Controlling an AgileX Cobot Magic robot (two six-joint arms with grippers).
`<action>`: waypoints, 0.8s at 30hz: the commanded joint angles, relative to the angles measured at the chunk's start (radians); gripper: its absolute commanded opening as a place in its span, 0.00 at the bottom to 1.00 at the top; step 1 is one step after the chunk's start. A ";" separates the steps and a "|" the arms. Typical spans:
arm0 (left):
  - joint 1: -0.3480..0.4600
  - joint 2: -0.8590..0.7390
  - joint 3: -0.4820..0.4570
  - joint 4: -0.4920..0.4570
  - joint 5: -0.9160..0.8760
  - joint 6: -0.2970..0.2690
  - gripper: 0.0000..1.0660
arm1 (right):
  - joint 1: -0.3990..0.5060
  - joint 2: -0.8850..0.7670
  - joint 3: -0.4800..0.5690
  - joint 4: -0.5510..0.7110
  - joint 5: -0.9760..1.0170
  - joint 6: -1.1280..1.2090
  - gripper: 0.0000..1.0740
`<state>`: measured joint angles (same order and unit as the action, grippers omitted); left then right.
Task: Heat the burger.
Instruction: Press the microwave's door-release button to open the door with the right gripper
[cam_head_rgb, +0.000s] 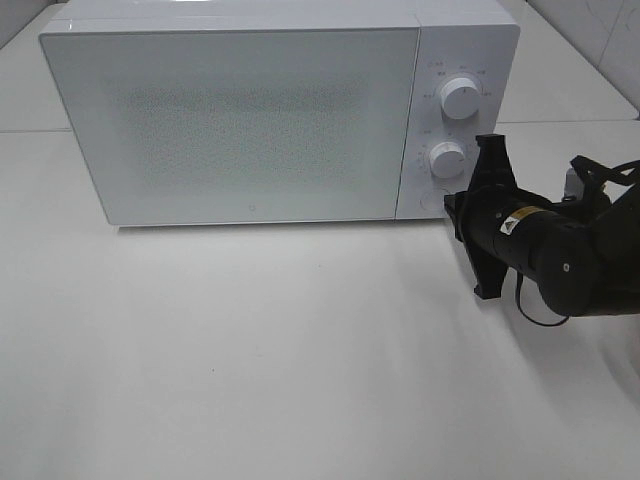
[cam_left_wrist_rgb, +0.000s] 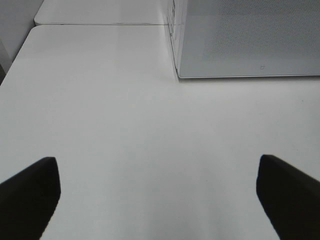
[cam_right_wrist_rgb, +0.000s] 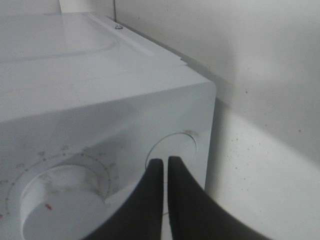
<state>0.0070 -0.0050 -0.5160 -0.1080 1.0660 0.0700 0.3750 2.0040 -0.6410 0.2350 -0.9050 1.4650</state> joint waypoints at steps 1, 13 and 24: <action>0.003 -0.003 0.000 -0.003 0.003 -0.005 0.94 | -0.012 0.004 -0.014 -0.015 0.007 0.001 0.00; 0.003 -0.003 0.000 -0.003 0.003 -0.005 0.94 | -0.017 0.055 -0.050 -0.085 -0.004 0.072 0.00; 0.003 -0.003 0.000 -0.003 0.003 -0.005 0.94 | -0.017 0.062 -0.055 -0.050 -0.013 0.040 0.00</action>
<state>0.0070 -0.0050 -0.5160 -0.1080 1.0670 0.0700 0.3620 2.0690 -0.6880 0.1810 -0.9100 1.5250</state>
